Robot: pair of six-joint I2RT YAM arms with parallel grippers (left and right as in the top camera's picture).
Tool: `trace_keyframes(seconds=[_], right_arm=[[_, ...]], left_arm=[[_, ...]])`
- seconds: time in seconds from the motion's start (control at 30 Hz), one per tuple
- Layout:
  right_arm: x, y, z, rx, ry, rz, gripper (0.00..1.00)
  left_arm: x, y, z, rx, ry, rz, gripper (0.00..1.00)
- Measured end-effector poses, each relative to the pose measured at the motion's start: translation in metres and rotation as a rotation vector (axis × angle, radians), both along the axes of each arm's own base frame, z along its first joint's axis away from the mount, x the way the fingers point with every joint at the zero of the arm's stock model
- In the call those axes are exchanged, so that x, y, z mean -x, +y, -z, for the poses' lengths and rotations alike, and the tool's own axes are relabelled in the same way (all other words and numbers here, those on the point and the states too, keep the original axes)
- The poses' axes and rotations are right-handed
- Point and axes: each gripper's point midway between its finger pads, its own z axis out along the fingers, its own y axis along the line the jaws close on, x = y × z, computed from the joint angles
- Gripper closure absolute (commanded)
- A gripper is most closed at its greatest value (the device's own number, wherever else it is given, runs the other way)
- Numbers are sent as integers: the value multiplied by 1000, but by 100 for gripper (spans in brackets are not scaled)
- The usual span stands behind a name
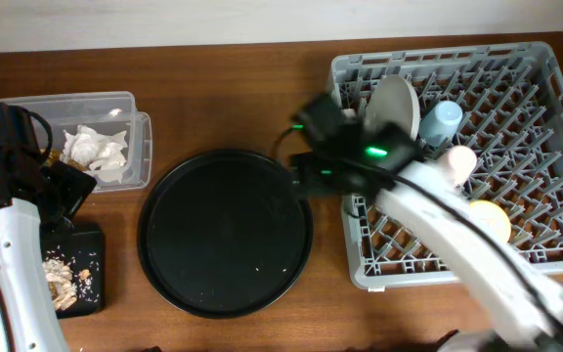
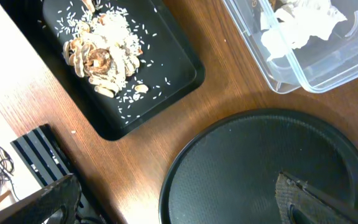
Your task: Sort waste into correct bins and load items into the dishwasher rack
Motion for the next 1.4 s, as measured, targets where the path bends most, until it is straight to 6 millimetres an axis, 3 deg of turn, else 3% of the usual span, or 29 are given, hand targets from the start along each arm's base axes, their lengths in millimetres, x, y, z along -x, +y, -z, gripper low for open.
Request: trace_keyframes(seconds=[0.07,0.13,0.23,0.3,0.37,0.53,1.1,1.23,1.4], right_arm=[[16,-36,-41,-27,-88,59,2],[34,-62,-65,-43,-141,99,2],[67,-88,-92,-67,-211,118,1],[83,-98,-101,-81,-237,121,1],[99,-107,-97,-87,-250,123,2],[115,-113,-71,-77,-205,112,2],[118,-106,-51,-60,-117,90,2],[100,-97,-36,-85,-180,75,2],[72,-86,-42,-241,-499,-9,2]], left_arm=[[0,0,0,0,0,0,1],[0,0,0,0,0,0,1],[0,0,0,0,0,0,1],[0,0,0,0,0,0,1],[0,0,0,0,0,0,1],[0,0,0,0,0,0,1],[0,0,0,0,0,0,1],[0,0,0,0,0,0,1],[0,0,0,0,-1,0,1]])
